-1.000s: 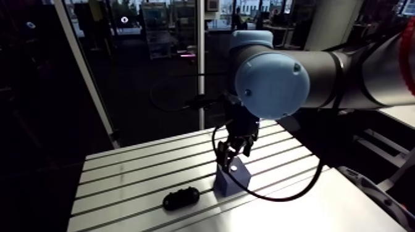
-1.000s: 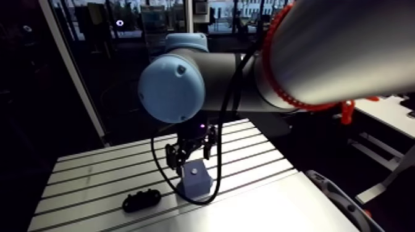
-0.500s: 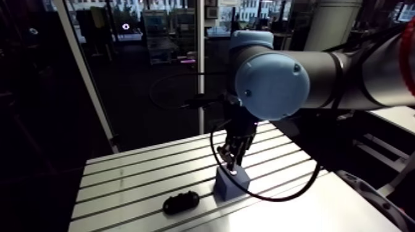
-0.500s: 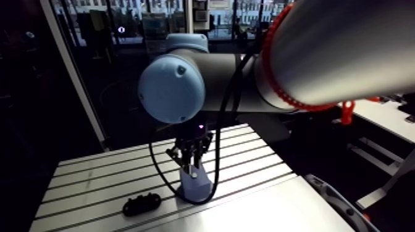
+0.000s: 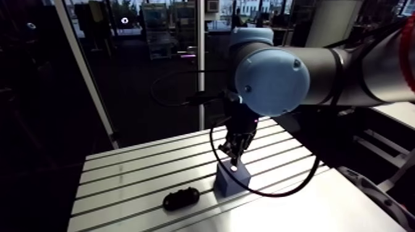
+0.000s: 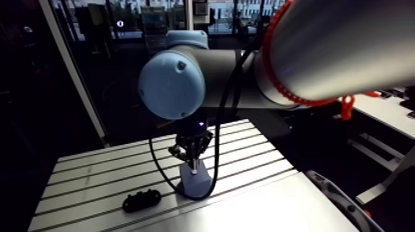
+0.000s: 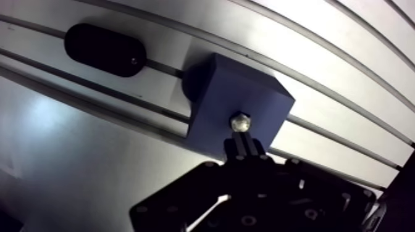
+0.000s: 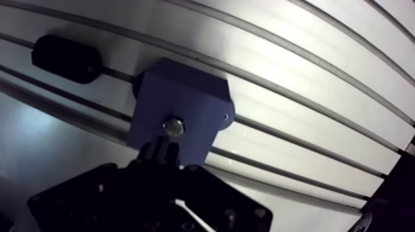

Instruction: Pick up the M10 bolt and insert it into the hex recess until seated.

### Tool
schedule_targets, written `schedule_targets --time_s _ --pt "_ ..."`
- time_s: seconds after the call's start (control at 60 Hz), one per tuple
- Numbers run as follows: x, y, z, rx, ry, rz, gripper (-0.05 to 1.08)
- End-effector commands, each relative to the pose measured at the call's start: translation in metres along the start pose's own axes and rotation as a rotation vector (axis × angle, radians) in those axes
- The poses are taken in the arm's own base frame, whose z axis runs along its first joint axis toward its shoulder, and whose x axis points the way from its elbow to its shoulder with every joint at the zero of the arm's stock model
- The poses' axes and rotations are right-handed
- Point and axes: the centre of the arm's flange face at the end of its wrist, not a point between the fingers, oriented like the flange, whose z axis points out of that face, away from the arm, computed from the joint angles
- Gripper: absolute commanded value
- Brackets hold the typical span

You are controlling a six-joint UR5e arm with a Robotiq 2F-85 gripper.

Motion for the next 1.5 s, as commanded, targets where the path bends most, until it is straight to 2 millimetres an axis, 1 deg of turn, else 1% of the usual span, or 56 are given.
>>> schedule_targets --time_s 0.017,0.733,0.85,1.5 --pt "0.002 0.002 0.002 0.002 -0.005 0.003 1.08" --pt "0.003 0.004 0.009 0.008 -0.018 0.002 1.07" --pt "0.004 0.004 0.013 0.013 -0.026 0.002 1.07" --pt "0.004 0.005 0.017 0.016 -0.030 0.003 1.07"
